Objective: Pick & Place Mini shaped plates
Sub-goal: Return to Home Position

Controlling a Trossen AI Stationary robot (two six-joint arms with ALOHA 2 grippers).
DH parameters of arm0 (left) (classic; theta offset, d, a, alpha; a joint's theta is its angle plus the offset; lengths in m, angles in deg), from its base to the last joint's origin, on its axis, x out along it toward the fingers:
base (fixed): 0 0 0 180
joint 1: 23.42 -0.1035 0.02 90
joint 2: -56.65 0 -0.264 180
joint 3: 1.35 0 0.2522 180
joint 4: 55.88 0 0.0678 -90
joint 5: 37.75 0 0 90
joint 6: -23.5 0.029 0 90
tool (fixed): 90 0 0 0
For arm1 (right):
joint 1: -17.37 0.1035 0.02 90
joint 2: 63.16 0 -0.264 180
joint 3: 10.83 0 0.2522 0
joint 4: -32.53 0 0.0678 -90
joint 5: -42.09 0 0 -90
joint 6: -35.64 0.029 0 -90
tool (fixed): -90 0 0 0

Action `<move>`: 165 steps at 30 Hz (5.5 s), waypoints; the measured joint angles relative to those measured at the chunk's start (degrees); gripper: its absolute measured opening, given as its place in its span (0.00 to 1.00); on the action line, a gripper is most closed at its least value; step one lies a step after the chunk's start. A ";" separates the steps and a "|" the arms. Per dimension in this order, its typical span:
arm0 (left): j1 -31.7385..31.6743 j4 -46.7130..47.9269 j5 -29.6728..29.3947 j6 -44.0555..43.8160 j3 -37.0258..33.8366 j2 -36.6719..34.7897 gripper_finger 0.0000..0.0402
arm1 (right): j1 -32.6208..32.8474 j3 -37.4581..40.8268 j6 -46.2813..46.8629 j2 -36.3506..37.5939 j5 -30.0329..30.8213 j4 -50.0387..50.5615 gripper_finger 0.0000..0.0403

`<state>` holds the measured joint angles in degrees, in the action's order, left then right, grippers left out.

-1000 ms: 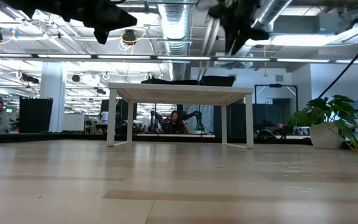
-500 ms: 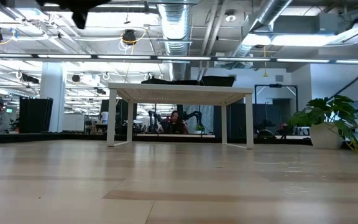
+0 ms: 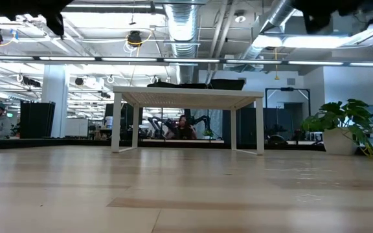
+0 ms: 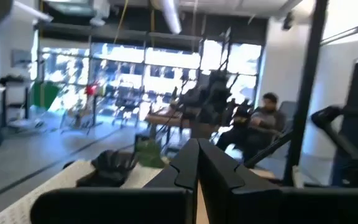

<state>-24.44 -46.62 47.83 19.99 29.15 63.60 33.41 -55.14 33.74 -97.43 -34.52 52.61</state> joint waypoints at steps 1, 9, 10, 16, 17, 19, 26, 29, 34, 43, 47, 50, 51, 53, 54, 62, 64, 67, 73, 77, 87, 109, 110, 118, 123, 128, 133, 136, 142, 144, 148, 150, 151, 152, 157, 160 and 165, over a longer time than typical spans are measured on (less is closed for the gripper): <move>0.00 -0.10 0.64 0.02 -0.37 -1.10 0.03 | 0.18 2.72 -0.09 2.00 -0.03 -2.51 0.19; 0.00 -1.31 2.55 0.22 -5.30 -6.85 0.03 | 0.50 18.51 2.03 16.68 -1.85 -9.69 0.19; 0.00 -1.52 2.56 0.22 -5.93 -6.90 0.03 | 0.50 19.58 3.15 17.96 -2.80 -10.10 0.19; 0.00 -3.30 2.55 0.24 -9.08 -6.83 0.03 | 0.46 22.71 2.64 23.63 -6.91 -8.58 0.19; 0.00 -3.35 2.55 0.33 -9.58 -6.83 0.03 | 0.46 23.30 1.72 24.49 -7.83 -7.84 0.19; 0.00 -4.71 2.55 0.73 -10.66 -6.83 0.03 | 0.46 24.61 -0.12 26.01 -9.14 -8.43 0.19; -0.02 -8.49 2.55 2.01 -11.90 -6.94 0.03 | 0.46 30.13 -1.47 33.26 -9.09 -10.23 0.19; -0.02 -8.47 2.55 1.73 -11.90 -6.94 0.03 | 0.46 30.14 0.47 34.17 -9.09 -9.93 0.19; -0.02 -8.67 2.56 1.56 -12.73 -6.87 0.03 | 0.35 30.14 -1.01 34.17 -9.05 -7.83 0.19; -0.02 -11.09 2.56 -0.34 -16.36 -6.94 0.03 | 0.35 30.16 6.79 34.17 -8.94 -9.28 0.19; -0.02 -11.03 2.57 -0.68 -16.40 -6.94 0.03 | 0.35 30.19 6.92 34.17 -8.92 -9.31 0.19; -0.02 -11.01 2.57 -1.51 -16.40 -6.89 0.03 | 0.35 30.19 6.92 34.17 -8.91 -9.31 0.19; -0.02 -11.02 2.57 -1.51 -16.40 -6.72 0.03 | 0.35 30.19 6.92 34.17 -8.90 -9.29 0.19; -0.02 -10.96 2.55 -1.51 -16.40 -6.14 0.03 | 0.35 30.19 6.92 34.17 -8.90 -9.28 0.19; -0.02 -10.98 2.57 -1.51 -16.40 -5.74 0.03 | 0.35 30.19 6.92 34.17 -8.90 -9.30 0.19; -0.02 -11.01 2.55 -1.48 -16.40 -1.73 0.03 | 0.35 30.21 6.92 34.17 -8.90 -9.26 0.19; -0.02 -11.01 2.56 -1.43 -16.40 -0.72 0.03 | 0.35 30.21 6.92 34.17 -8.90 -9.26 0.19; -0.02 -11.01 2.57 -1.40 -16.40 0.69 0.03 | 0.35 30.23 6.92 34.17 -8.90 -9.26 0.19; -0.04 -11.01 2.55 -1.33 -16.40 3.12 0.03 | 0.35 30.23 6.92 34.17 -8.90 -9.26 0.19; -0.04 -11.01 2.56 -1.31 -16.40 4.56 0.03 | 0.35 30.23 6.92 34.17 -8.90 -9.26 0.19; -0.04 -11.03 2.57 -1.31 -16.40 7.07 0.03 | 0.35 30.25 6.92 34.17 -8.90 -9.26 0.19; 0.00 -10.91 2.66 -5.66 -16.40 4.32 0.03 | 0.35 30.27 6.92 34.17 -8.88 -9.16 0.19; 0.00 -10.36 2.99 -5.66 -16.40 3.78 0.03 | 0.35 30.27 6.92 34.17 -8.87 -9.12 0.19; 0.00 -2.21 4.88 -3.73 -16.40 -2.76 0.03 | 0.35 30.27 6.92 34.17 -8.87 -8.52 0.19; -0.11 0.73 4.91 -1.16 -16.40 -6.92 0.03 | 0.35 30.27 6.92 34.17 -8.87 -8.50 0.19; 0.07 3.64 4.86 -1.21 -16.36 -6.39 0.03 | 0.35 30.27 6.92 34.17 -8.87 -8.31 0.19; 0.33 3.44 4.88 1.36 -16.38 -6.94 0.03 | 0.35 30.27 6.92 34.17 -8.87 -8.26 0.19; 0.33 3.35 4.91 2.62 -16.38 -6.94 0.03 | 0.35 30.27 6.92 34.17 -8.87 -8.07 0.19; 0.33 3.25 4.91 2.63 -16.40 -6.89 0.03 | 0.35 30.27 6.92 34.17 -8.87 -8.04 0.19; 0.33 3.21 4.91 2.63 -16.40 -6.79 0.03 | 0.35 30.27 6.92 34.17 -8.87 -8.04 0.19; 0.33 3.16 4.91 2.64 -16.40 -6.55 0.03 | 0.35 30.27 6.92 34.17 -8.87 -8.04 0.19; 0.33 3.10 4.91 2.64 -16.40 -6.50 0.03 | 0.35 30.27 6.92 34.17 -8.87 -8.04 0.19; 0.33 3.05 4.91 2.64 -16.40 -6.50 0.03 | 0.35 30.27 6.92 34.17 -8.87 -8.04 0.19; 0.33 3.05 4.91 2.64 -16.40 -6.50 0.03 | 0.35 30.27 6.92 34.17 -8.87 -8.04 0.19; 0.33 3.00 4.91 2.64 -16.40 -6.50 0.03 | 0.35 30.27 6.92 34.17 -8.87 -8.04 0.19; 0.33 2.99 4.91 2.64 -16.40 -6.50 0.03 | 0.35 30.27 6.92 34.17 -8.87 -8.04 0.19; 0.33 2.97 4.91 2.64 -16.40 -6.50 0.03 | 0.35 30.27 6.92 34.17 -8.87 -8.04 0.19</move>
<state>-24.11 -43.65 52.74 22.63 12.75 57.10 33.75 -24.86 40.66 -63.25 -43.40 44.58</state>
